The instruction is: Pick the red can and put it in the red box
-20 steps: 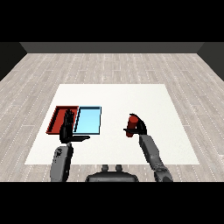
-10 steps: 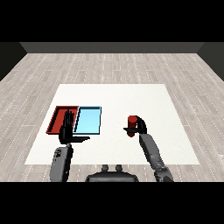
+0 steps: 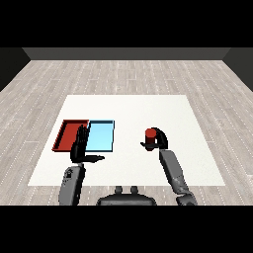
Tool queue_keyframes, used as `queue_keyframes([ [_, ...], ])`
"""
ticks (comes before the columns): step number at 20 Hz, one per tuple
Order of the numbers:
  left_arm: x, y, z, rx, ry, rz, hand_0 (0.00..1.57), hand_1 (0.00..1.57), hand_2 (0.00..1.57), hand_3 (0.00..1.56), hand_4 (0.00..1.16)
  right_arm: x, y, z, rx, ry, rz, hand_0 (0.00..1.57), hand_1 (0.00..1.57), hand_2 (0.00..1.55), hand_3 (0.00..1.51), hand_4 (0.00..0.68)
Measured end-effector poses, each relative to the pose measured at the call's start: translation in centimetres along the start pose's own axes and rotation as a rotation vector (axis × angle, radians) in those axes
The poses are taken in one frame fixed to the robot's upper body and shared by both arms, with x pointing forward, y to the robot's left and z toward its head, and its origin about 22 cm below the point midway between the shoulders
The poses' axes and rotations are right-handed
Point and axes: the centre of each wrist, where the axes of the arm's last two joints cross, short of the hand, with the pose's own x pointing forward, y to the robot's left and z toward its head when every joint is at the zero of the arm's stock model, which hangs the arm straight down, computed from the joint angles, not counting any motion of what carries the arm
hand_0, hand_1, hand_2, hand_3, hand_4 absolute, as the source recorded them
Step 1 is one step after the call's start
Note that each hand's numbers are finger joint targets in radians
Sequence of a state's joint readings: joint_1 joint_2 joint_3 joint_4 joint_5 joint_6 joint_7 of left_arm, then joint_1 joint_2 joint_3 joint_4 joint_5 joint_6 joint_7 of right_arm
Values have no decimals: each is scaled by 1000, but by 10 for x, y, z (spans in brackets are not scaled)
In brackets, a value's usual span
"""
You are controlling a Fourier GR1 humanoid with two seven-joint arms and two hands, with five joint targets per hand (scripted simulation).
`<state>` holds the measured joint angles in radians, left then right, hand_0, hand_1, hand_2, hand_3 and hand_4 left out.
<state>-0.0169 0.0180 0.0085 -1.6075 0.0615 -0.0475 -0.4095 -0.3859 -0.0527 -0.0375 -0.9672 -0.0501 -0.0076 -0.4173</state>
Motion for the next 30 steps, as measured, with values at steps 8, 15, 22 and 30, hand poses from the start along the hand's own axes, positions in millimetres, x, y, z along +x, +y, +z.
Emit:
queue_keyframes([
  [8, 4, -20, -2, -54, 26, 8, 0, 0, 0, 0, 0, 52, -9, 2, 10, -121, -3, 1454, 1454, 1433, 1386, 655],
  [15, 5, -53, -10, -100, 98, 29, 0, 0, 0, 0, 0, 75, 39, 7, 15, -169, -20, 1448, 1448, 1433, 1388, 653],
  [22, 2, -69, -13, -124, 130, 50, 0, 0, 0, 0, 0, 88, 96, 6, 5, -181, -47, 1446, 1446, 1426, 1379, 647],
  [30, -21, -97, -19, -162, 193, 76, 0, 0, 0, 0, 0, 82, 117, 12, 2, -188, -78, 1457, 1457, 1450, 1391, 632],
])
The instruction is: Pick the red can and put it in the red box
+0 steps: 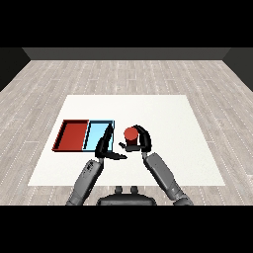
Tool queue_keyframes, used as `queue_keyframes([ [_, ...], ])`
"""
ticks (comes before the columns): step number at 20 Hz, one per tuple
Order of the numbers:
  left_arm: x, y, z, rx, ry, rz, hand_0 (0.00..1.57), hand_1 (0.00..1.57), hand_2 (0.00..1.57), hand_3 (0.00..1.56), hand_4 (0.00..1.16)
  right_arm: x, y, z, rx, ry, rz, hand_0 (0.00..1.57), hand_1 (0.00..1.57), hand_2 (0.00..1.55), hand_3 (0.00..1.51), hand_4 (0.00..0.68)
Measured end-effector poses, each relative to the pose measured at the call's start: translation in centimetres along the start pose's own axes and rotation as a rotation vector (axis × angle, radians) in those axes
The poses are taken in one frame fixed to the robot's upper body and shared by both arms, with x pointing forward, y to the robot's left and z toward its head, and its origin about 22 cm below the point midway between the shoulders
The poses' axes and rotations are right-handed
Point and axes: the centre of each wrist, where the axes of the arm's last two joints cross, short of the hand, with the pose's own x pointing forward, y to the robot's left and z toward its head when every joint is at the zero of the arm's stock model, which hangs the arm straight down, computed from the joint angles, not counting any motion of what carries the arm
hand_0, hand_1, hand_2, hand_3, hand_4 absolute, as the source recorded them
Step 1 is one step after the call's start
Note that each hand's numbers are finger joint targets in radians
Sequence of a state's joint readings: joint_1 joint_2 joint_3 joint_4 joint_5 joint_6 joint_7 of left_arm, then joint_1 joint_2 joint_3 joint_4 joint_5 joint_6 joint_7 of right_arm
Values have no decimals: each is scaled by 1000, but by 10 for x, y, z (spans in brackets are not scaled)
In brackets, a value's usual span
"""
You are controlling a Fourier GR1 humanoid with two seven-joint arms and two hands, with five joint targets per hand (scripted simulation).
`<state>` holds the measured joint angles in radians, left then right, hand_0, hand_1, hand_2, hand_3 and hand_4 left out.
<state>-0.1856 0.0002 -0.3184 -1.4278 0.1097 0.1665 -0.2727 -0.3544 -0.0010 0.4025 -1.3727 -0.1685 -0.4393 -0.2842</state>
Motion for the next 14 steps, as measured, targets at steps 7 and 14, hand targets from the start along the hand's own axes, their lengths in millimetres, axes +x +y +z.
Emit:
queue_keyframes([
  [7, -20, -12, -6, -17, 44, 28, 0, 0, 0, 0, 0, 2, 14, -5, 10, -3, -2, 1443, 1443, 1438, 1389, 631],
  [14, -28, -21, -8, -27, 71, 38, 0, 0, 0, 0, 0, 3, 22, -11, 19, -2, 3, 1426, 1426, 1438, 1378, 630],
])
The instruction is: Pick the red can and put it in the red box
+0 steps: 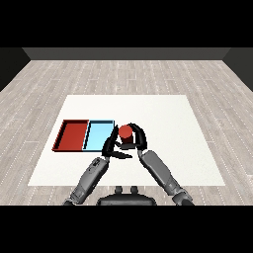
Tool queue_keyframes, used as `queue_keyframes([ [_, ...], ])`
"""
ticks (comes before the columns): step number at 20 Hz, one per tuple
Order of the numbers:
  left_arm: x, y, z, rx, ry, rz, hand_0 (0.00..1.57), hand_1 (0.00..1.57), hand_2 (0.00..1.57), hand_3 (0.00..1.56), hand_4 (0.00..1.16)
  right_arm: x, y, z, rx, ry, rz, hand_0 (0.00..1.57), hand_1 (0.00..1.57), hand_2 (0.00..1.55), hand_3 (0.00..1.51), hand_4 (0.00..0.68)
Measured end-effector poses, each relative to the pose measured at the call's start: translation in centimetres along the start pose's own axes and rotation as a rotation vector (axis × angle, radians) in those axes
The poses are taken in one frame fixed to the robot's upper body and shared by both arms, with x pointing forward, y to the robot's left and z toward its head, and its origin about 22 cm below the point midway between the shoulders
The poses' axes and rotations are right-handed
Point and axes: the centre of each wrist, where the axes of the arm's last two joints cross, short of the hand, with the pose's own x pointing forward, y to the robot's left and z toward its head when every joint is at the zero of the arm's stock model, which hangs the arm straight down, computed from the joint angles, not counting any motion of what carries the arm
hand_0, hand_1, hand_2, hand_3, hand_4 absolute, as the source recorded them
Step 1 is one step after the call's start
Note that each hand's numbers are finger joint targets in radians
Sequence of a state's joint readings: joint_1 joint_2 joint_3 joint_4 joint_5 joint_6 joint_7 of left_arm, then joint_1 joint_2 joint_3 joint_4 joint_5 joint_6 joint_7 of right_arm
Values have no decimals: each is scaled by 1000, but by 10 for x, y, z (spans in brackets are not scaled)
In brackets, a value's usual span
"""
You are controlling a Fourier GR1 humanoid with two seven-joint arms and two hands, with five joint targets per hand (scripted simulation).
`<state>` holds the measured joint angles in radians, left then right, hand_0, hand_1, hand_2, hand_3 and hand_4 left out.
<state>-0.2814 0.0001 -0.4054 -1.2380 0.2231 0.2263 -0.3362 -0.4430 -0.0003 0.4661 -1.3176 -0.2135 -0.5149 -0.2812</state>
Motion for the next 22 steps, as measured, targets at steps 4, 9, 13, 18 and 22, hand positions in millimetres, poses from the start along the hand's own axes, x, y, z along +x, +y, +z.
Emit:
queue_keyframes([
  [4, -7, 1, 1, -10, 11, 13, 0, 0, 0, 0, 0, 5, 7, -6, 12, 5, -16, 1451, 1451, 1436, 1376, 624],
  [9, -6, -8, 2, -21, 8, 44, 0, 0, 0, 0, 0, 2, 19, 3, 31, 6, -42, 1482, 1482, 1438, 1374, 620],
  [13, -1, -13, -1, -34, 3, 36, 0, 0, 0, 0, 0, 2, 21, 1, 41, 5, -50, 1500, 1500, 1450, 1375, 618],
  [18, -3, -12, 2, -42, -5, 48, 0, 0, 0, 0, 56, 0, 23, 3, 62, -2, -51, 1476, 1476, 1457, 1371, 636],
  [22, -3, -14, -2, -32, -5, 29, 0, 0, 0, 0, 431, -4, 33, 7, 70, 3, -50, 1467, 1467, 1450, 1366, 630],
])
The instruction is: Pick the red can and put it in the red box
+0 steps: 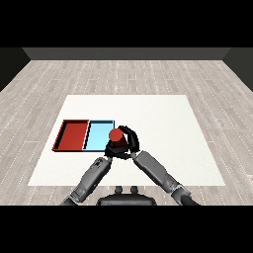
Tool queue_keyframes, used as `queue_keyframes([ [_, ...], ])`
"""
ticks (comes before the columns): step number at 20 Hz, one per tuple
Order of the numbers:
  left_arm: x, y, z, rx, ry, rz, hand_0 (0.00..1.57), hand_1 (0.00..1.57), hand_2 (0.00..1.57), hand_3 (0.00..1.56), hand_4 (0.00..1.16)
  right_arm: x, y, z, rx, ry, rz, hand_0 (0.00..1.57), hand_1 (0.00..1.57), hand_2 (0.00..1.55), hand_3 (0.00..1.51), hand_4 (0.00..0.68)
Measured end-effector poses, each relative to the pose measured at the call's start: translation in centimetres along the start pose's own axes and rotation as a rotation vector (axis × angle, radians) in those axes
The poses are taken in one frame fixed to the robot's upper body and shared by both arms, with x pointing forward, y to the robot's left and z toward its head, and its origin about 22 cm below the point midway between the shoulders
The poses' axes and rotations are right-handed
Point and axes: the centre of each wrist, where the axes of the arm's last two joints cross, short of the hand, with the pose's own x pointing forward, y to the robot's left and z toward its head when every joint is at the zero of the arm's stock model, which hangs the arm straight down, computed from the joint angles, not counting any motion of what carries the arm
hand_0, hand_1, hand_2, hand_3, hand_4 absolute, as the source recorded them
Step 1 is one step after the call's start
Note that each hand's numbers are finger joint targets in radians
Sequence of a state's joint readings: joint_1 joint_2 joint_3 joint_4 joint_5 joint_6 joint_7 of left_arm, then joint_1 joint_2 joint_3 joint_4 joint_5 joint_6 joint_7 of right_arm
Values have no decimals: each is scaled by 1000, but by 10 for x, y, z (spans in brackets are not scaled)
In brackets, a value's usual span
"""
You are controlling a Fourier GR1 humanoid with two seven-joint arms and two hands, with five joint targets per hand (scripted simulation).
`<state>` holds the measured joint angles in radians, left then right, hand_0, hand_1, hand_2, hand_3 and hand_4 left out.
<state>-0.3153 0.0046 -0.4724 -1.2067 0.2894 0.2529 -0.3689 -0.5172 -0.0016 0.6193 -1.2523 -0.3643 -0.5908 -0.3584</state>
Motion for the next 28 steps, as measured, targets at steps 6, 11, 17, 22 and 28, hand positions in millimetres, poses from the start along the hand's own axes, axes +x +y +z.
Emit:
queue_keyframes([
  [6, 0, 3, -5, 138, 41, -62, 1571, 1571, 1533, 1429, 922, 6, 6, 3, 17, -2, 13, 1470, 1470, 1448, 1373, 628],
  [11, -1, 2, -8, 202, 82, -113, 1550, 1550, 1505, 1410, 912, 7, 9, 2, 18, 0, 6, 1535, 1535, 1459, 1376, 606],
  [17, 2, -3, -9, 291, 64, -147, 1571, 1571, 1520, 1413, 937, 10, 6, -4, 23, -2, -5, 1437, 1437, 1442, 1379, 622],
  [22, 3, -3, -10, 312, 45, -163, 1571, 1571, 1528, 1447, 1119, 10, 9, 1, 2, -3, -53, 1179, 1179, 1173, 1084, 0],
  [28, 5, -4, -12, 324, 19, -182, 1571, 1571, 1529, 1455, 1118, 10, 5, 2, 29, 4, -4, 0, 0, 0, 0, 0],
])
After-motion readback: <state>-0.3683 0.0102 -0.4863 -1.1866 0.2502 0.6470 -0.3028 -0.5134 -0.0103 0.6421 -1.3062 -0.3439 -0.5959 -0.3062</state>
